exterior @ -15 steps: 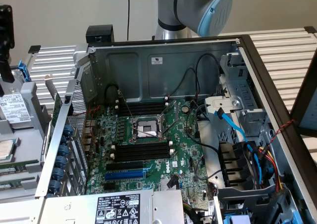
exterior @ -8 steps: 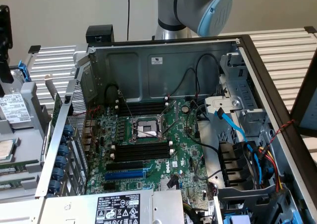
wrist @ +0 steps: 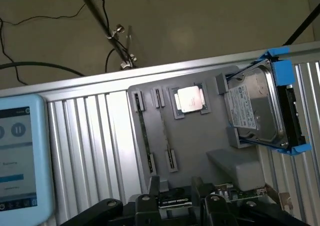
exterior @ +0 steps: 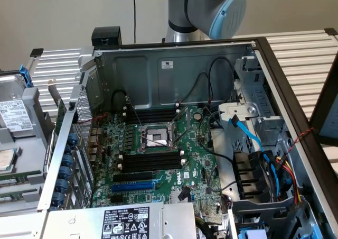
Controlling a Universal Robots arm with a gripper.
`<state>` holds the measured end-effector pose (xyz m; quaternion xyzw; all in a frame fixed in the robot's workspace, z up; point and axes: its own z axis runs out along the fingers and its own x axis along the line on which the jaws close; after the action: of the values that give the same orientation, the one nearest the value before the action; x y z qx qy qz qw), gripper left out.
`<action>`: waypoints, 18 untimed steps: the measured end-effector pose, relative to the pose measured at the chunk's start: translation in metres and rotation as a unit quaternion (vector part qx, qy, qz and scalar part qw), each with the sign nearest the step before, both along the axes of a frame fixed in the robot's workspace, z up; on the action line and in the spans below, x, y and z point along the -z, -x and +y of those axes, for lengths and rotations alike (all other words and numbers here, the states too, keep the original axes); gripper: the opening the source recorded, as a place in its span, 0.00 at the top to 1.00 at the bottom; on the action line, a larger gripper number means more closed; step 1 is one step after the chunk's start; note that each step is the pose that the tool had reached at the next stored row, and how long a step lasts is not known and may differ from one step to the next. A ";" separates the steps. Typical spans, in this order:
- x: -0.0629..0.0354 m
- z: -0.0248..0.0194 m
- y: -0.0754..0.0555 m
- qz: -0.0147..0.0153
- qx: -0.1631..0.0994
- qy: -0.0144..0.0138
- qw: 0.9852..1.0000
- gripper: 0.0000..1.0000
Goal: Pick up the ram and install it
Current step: 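Reach for the ram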
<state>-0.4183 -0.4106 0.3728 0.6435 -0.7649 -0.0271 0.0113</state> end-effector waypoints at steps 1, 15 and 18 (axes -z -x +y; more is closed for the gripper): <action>0.0002 0.0000 0.005 0.000 0.000 0.000 1.000 0.61; 0.0013 0.0000 0.016 -0.001 -0.069 0.000 0.998 0.61; 0.0014 0.0000 0.017 -0.002 -0.070 0.000 0.998 0.61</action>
<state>-0.4356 -0.4107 0.3715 0.6957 -0.7178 -0.0248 0.0120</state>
